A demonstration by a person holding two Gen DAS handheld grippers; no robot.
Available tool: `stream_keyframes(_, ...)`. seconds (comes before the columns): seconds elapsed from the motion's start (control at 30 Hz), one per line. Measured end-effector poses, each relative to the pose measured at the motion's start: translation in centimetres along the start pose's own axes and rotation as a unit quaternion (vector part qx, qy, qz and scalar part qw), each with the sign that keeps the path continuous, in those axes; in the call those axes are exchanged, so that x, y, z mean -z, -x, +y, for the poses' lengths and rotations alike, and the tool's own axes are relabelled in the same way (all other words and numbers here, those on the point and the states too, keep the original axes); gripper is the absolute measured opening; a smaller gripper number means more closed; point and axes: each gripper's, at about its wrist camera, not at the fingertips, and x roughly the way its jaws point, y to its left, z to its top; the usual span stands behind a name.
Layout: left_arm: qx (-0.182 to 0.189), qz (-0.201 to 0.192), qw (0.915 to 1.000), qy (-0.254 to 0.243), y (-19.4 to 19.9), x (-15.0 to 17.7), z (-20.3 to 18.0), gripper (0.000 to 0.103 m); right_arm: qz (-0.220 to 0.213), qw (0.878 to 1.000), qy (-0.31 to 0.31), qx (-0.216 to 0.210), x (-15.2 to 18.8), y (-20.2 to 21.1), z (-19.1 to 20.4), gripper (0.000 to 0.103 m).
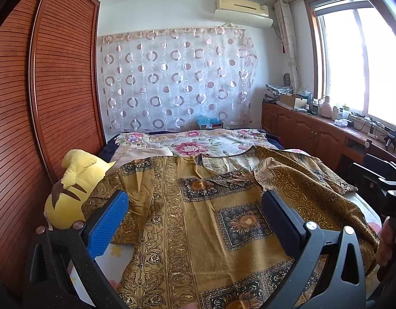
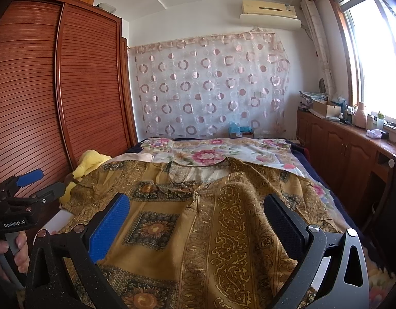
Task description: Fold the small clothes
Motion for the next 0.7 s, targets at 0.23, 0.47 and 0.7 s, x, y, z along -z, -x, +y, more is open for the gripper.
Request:
stream_keyframes(0.23, 0.0, -0.001, 1.0, -0.001, 0.05, 0.01, -0.11, 0.103, 0.0, 1.0, -0.001, 0.0, 0.01, 0.06, 0.02, 0.103)
stream_keyframes(0.47, 0.001, -0.001, 1.0, -0.001, 0.13, 0.07, -0.04, 0.103, -0.001, 1.0, -0.001, -0.002, -0.03, 0.05, 0.14, 0.103)
stream_keyframes(0.7, 0.002, -0.001, 1.0, 0.0, 0.46, -0.11, 0.02, 0.103, -0.001, 1.0, -0.003, -0.001, -0.02, -0.01, 0.11, 0.103)
